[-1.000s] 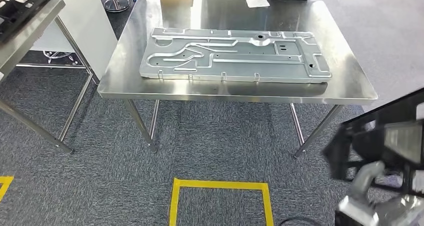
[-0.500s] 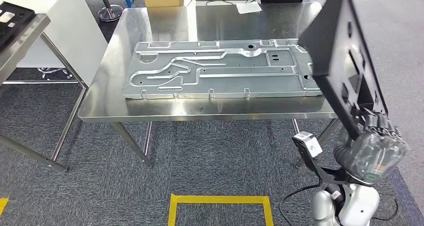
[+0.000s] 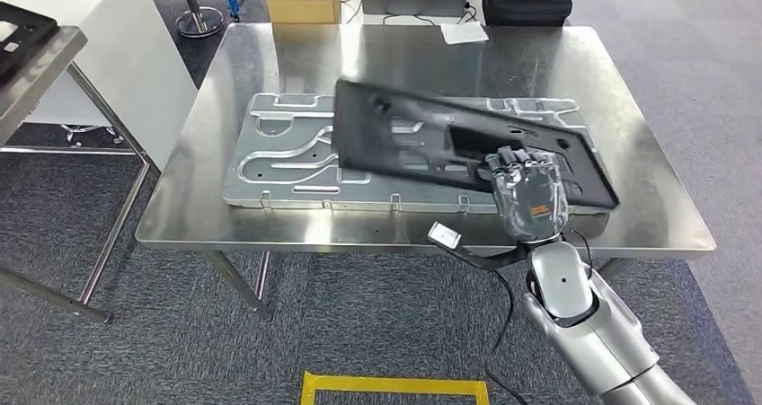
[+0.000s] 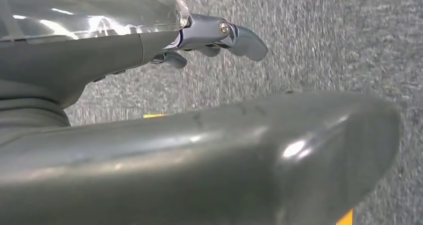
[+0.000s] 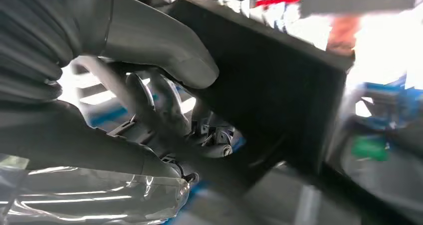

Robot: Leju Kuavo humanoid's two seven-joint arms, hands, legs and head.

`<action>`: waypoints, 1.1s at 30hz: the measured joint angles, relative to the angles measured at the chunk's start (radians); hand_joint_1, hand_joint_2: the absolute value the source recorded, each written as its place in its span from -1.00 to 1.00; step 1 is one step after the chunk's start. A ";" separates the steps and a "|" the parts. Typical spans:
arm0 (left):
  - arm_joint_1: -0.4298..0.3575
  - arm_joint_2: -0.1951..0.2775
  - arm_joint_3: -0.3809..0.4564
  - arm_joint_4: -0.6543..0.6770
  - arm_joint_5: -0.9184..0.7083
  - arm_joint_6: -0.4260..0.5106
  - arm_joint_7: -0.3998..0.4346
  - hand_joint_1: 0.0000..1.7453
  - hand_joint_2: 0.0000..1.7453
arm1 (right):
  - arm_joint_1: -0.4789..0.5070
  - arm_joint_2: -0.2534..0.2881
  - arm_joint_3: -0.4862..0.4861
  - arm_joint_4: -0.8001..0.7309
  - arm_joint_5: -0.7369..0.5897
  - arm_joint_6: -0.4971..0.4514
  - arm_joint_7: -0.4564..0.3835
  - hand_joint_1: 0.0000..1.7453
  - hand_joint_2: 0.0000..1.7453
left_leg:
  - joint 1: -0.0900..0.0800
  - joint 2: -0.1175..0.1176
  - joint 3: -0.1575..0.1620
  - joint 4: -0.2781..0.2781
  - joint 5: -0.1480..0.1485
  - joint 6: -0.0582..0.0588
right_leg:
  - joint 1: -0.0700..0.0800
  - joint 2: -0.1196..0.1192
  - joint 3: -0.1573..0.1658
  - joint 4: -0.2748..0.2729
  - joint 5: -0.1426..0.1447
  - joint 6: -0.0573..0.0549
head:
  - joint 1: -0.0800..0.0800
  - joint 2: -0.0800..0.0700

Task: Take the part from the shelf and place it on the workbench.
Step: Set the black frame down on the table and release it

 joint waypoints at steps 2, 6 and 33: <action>0.003 0.000 -0.004 -0.002 0.000 -0.001 0.000 -1.00 -1.00 | -0.015 0.001 0.015 0.040 0.000 0.016 -0.060 1.00 1.00 | 0.007 -0.006 0.033 0.003 -0.029 -0.013 | -0.006 -0.009 0.005 -0.117 0.108 0.007 | 0.001 0.000; 0.003 0.002 -0.015 -0.002 0.000 -0.001 0.002 -1.00 -1.00 | -0.040 0.013 0.030 0.107 0.000 0.045 -0.142 1.00 1.00 | 0.008 -0.006 0.069 0.009 -0.072 -0.046 | 0.000 -0.015 0.018 -0.215 0.228 -0.021 | 0.002 0.000; 0.002 0.011 -0.023 -0.004 0.000 0.027 -0.006 -1.00 -0.50 | -0.064 0.085 0.021 0.282 -0.001 0.009 -0.179 -1.00 1.00 | 0.002 0.001 -0.064 0.012 0.044 -0.018 | 0.003 -0.004 0.059 -0.142 0.153 -0.003 | -0.006 0.000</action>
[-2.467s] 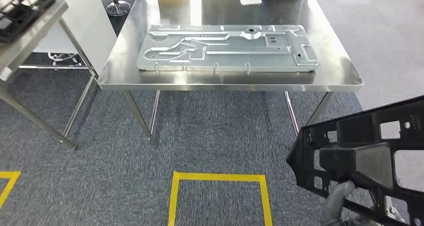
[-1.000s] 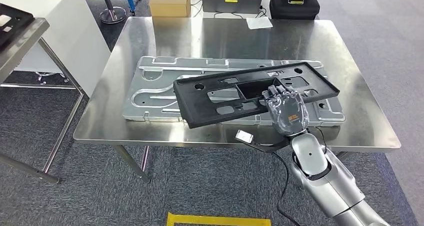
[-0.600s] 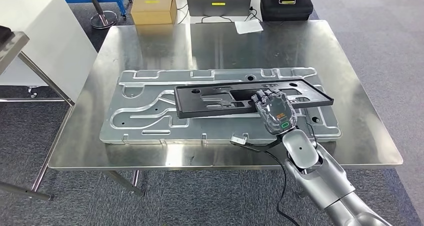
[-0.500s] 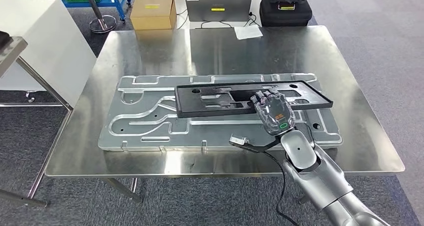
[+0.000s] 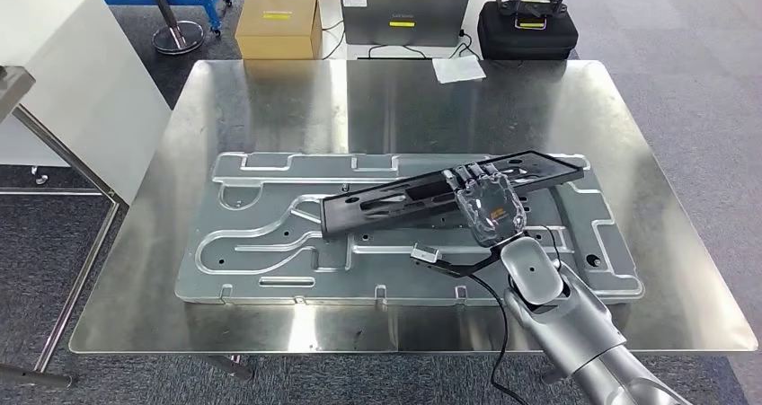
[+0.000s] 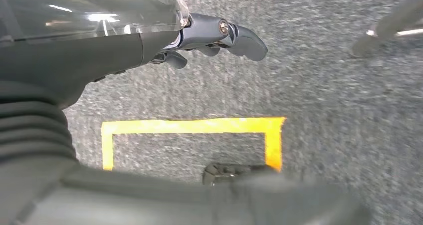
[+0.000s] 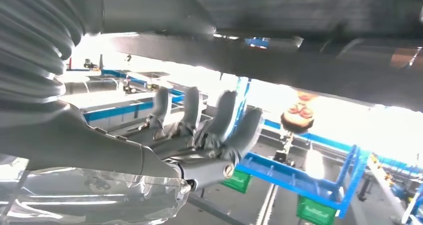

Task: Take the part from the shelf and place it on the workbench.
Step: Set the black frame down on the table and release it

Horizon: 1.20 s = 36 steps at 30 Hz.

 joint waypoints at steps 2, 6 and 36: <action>-0.001 0.000 0.000 0.000 0.000 -0.009 0.000 -1.00 -1.00 | 0.005 0.002 -0.016 0.013 0.000 -0.010 -0.007 -1.00 1.00 | -0.002 -0.002 0.003 0.007 -0.011 -0.010 | 0.004 -0.002 0.021 -0.070 0.027 -0.013 | -0.001 0.000; 0.000 0.001 0.000 -0.001 0.000 -0.016 0.002 -1.00 -1.00 | 0.025 0.017 -0.056 0.031 -0.011 -0.013 -0.025 -1.00 -0.50 | -0.001 0.001 -0.002 0.024 -0.030 -0.030 | 0.004 0.000 0.031 -0.084 0.019 -0.040 | -0.003 0.000; 0.011 0.013 0.064 -0.001 0.000 -0.075 -0.041 -1.00 -1.00 | 0.215 0.239 -0.158 -0.434 -0.924 0.399 -0.194 -1.00 -1.00 | 0.000 0.011 0.007 0.005 -0.008 -0.027 | 0.012 -0.003 0.051 -0.097 0.024 -0.045 | -0.002 0.000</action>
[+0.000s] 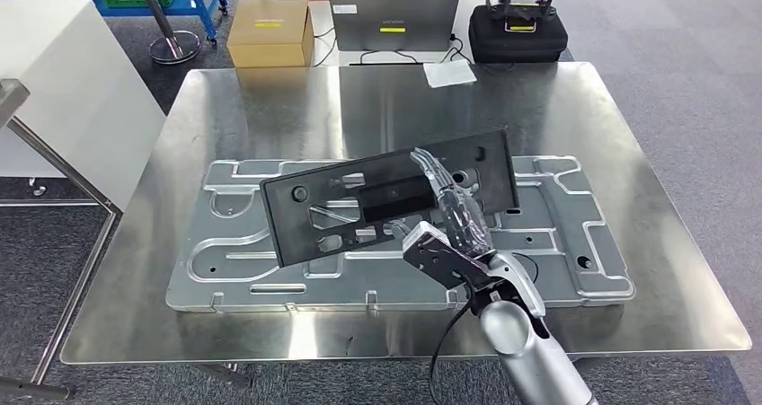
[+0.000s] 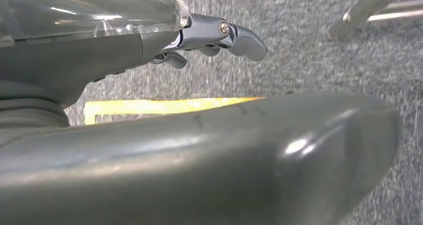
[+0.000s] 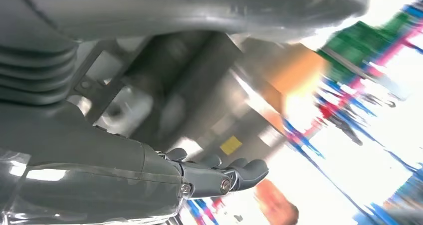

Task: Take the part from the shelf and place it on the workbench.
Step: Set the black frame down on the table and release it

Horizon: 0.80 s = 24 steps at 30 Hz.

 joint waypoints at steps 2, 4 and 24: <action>0.004 0.001 0.012 0.000 0.000 0.000 -0.001 -1.00 -1.00 | 0.000 -0.002 0.025 -0.079 -0.005 -0.020 0.002 -1.00 -1.00 | 0.003 0.000 -0.023 0.060 -0.055 -0.010 | -0.006 -0.003 -0.006 -0.009 0.014 -0.014 | -0.001 0.000; 0.005 0.002 0.024 0.000 0.000 0.000 -0.002 -1.00 -1.00 | 0.002 -0.006 0.045 -0.146 0.004 -0.036 0.010 -1.00 -1.00 | 0.007 0.000 -0.066 0.184 -0.137 -0.019 | -0.005 -0.004 -0.020 -0.009 0.024 -0.018 | -0.003 0.000; 0.011 -0.005 0.096 0.000 0.000 0.001 -0.010 -1.00 -1.00 | 0.250 -0.037 0.063 -0.455 0.339 -0.588 -0.126 -1.00 -1.00 | -0.003 0.002 -0.018 -0.010 0.020 0.033 | -0.004 0.001 -0.037 0.185 -0.092 0.035 | 0.006 0.000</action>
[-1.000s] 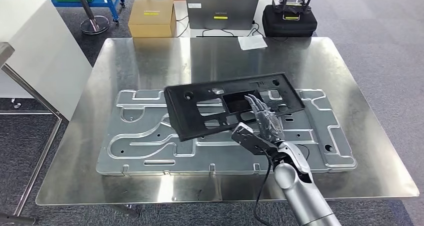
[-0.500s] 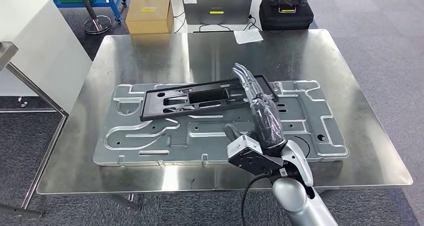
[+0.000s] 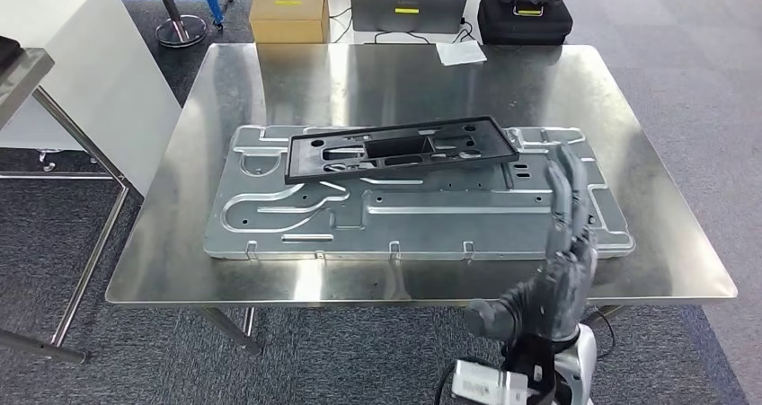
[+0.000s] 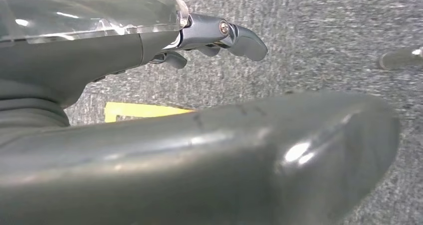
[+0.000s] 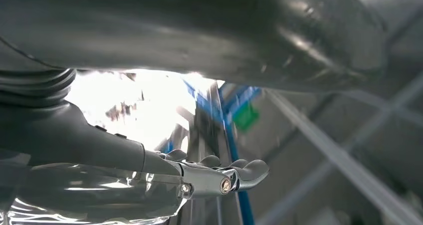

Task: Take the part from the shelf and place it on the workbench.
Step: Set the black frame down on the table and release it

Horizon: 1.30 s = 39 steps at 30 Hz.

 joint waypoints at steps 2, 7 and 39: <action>0.001 -0.006 0.009 -0.001 0.000 0.000 -0.001 -1.00 -1.00 | 0.053 0.014 0.000 -0.045 0.001 -0.039 -0.054 -1.00 -1.00 | -0.004 -0.002 -0.012 0.001 0.014 -0.006 | 0.010 -0.002 0.104 -0.140 0.011 -0.018 | -0.001 0.000; 0.010 -0.013 0.039 -0.002 0.000 0.005 -0.008 -1.00 -1.00 | 0.232 0.114 -0.057 -0.130 -0.140 -0.053 -0.286 -1.00 0.00 | -0.001 -0.003 -0.019 0.002 0.023 -0.035 | 0.014 -0.007 0.127 -0.216 0.041 -0.050 | 0.003 0.000; 0.023 -0.050 0.175 -0.002 0.000 0.011 -0.015 -1.00 -1.00 | 0.538 0.372 -0.645 0.151 -0.667 0.461 -0.382 -1.00 -1.00 | 0.006 -0.031 -0.028 0.039 -0.025 -0.046 | 0.003 0.013 0.163 -0.242 0.034 -0.056 | -0.003 0.000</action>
